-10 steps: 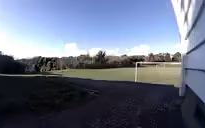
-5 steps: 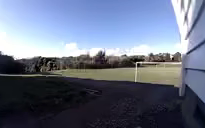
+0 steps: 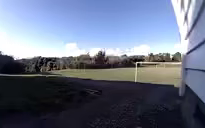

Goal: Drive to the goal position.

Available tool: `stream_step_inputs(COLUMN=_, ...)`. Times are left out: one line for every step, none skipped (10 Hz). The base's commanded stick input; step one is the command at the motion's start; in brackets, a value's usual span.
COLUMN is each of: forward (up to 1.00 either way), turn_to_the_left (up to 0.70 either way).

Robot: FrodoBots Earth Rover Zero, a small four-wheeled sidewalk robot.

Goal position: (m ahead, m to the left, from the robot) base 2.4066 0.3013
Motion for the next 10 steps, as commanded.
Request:
stream_step_inputs(forward=0.04, turn_to_the_left=0.00)
stream_step_inputs(forward=0.04, turn_to_the_left=0.00)
stream_step_inputs(forward=0.04, turn_to_the_left=0.00)
stream_step_inputs(forward=0.04, turn_to_the_left=0.00)
stream_step_inputs(forward=0.04, turn_to_the_left=0.00)
stream_step_inputs(forward=0.04, turn_to_the_left=0.00)
stream_step_inputs(forward=0.04, turn_to_the_left=0.00)
stream_step_inputs(forward=0.04, turn_to_the_left=0.00)
stream_step_inputs(forward=0.04, turn_to_the_left=0.00)
stream_step_inputs(forward=0.04, turn_to_the_left=0.00)
